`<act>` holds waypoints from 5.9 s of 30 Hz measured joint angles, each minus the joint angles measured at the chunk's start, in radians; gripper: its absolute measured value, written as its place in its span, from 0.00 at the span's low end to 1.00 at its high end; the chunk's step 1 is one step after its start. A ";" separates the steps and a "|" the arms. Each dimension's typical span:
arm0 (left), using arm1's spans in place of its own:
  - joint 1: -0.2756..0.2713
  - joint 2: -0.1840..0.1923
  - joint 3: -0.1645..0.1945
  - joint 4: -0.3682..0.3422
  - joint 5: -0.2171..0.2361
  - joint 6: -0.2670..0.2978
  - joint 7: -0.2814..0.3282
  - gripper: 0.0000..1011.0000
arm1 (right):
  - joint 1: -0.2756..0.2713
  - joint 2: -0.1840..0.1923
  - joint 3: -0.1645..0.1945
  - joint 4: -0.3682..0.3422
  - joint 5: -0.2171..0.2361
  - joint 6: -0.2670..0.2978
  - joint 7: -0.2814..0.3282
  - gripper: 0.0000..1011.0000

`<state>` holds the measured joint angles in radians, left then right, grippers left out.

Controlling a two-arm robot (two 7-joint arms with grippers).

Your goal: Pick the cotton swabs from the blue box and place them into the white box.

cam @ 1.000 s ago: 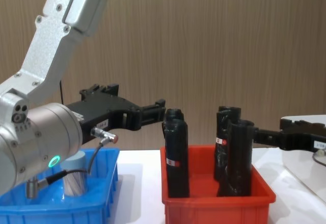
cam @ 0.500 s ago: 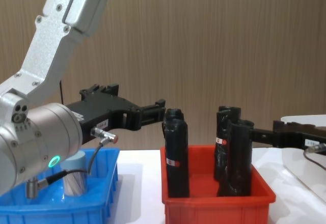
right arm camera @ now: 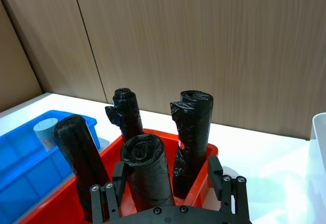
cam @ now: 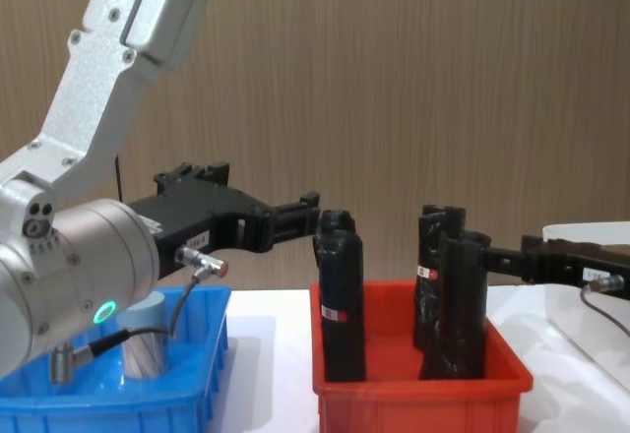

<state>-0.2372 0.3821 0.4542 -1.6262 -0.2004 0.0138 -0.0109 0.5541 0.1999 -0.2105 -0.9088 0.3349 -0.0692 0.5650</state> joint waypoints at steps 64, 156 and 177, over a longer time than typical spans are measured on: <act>0.000 0.000 0.000 0.000 0.000 0.000 0.000 0.99 | 0.210 -0.064 -0.049 0.367 0.034 -0.110 0.222 0.83; 0.000 0.000 0.000 0.000 0.000 0.000 0.000 0.99 | -0.071 0.181 0.146 -0.420 -0.035 0.216 -0.440 0.35; 0.000 0.000 0.000 0.000 0.000 0.000 0.000 0.99 | -0.042 0.187 0.156 -0.315 -0.037 0.216 -0.405 0.74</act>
<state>-0.2372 0.3821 0.4543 -1.6262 -0.2004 0.0138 -0.0109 0.5123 0.3865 -0.0549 -1.2240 0.2983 0.1470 0.1600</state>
